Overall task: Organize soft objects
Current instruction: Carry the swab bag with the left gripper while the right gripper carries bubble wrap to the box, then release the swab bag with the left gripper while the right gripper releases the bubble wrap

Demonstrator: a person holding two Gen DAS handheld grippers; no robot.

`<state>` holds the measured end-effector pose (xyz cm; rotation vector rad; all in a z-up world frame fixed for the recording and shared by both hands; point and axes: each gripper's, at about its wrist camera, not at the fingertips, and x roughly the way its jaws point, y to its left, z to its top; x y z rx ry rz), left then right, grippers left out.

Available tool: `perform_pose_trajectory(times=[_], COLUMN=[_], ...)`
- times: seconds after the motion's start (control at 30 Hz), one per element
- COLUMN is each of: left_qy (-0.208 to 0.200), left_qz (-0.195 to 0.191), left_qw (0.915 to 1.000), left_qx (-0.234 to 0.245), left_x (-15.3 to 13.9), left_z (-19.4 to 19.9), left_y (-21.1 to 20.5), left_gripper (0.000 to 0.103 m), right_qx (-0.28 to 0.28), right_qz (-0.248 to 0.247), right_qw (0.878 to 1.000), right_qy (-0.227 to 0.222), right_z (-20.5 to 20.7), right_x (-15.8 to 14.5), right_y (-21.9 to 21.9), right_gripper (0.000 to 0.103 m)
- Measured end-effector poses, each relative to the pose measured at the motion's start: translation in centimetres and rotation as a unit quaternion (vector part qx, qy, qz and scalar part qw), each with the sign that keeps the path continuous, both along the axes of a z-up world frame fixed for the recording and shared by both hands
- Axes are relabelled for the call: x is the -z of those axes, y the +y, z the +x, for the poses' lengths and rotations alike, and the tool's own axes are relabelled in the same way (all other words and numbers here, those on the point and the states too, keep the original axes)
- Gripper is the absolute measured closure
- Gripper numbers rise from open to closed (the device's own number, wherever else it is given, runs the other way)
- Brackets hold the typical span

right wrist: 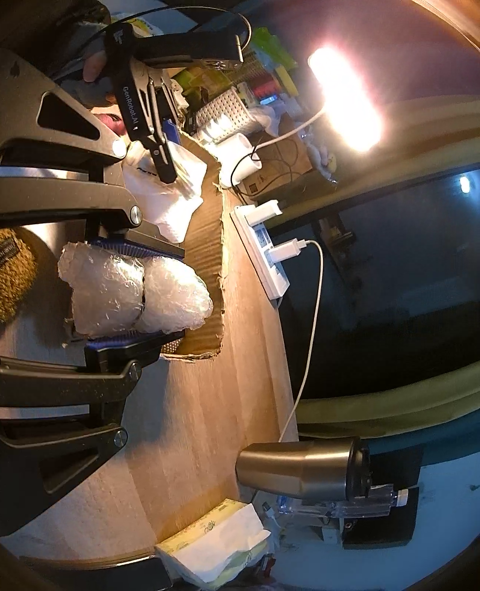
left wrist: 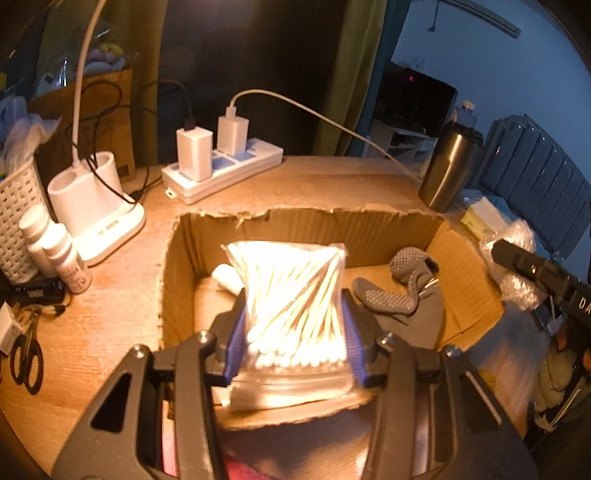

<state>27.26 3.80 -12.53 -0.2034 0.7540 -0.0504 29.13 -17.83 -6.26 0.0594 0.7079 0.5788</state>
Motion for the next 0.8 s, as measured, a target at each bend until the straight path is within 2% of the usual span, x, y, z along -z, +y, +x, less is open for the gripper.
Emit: perform_pose_trajectory(times=[0.27, 0.5, 0.6, 0.67, 0.8], left_qy=[0.002, -0.012, -0.02, -0.025, -0.035], left_qz=[0.011, 0.009, 0.009, 0.009, 0.007], left_qw=[0.9999, 0.9999, 0.9998, 0.9997, 0.9994], left_qx=[0.002, 0.003, 0.002, 0.0, -0.006], left_x=[0.3, -0.6, -1.1, -1.4, -2.0], left_z=[0.2, -0.3, -0.6, -0.9, -1.5], left_y=[0.0, -0.1, -0.1, 0.0, 0.3], left_gripper=[0.055, 0.05, 0.05, 0.049, 0.04], right_qx=[0.012, 0.02, 0.026, 0.028, 0.033], right_qz=[0.001, -0.024, -0.035, -0.039, -0.043], right_qw=[1.0, 1.0, 0.999, 0.999, 0.998], right_qy=[0.003, 0.003, 0.007, 0.008, 0.009], right_z=[1.3, 1.7, 1.7, 1.6, 1.3], right_x=[0.6, 1.0, 1.2, 1.2, 1.1], right_y=[0.1, 1.1, 1.3, 1.3, 1.2], right_gripper=[0.066, 0.066, 0.063, 0.054, 0.054])
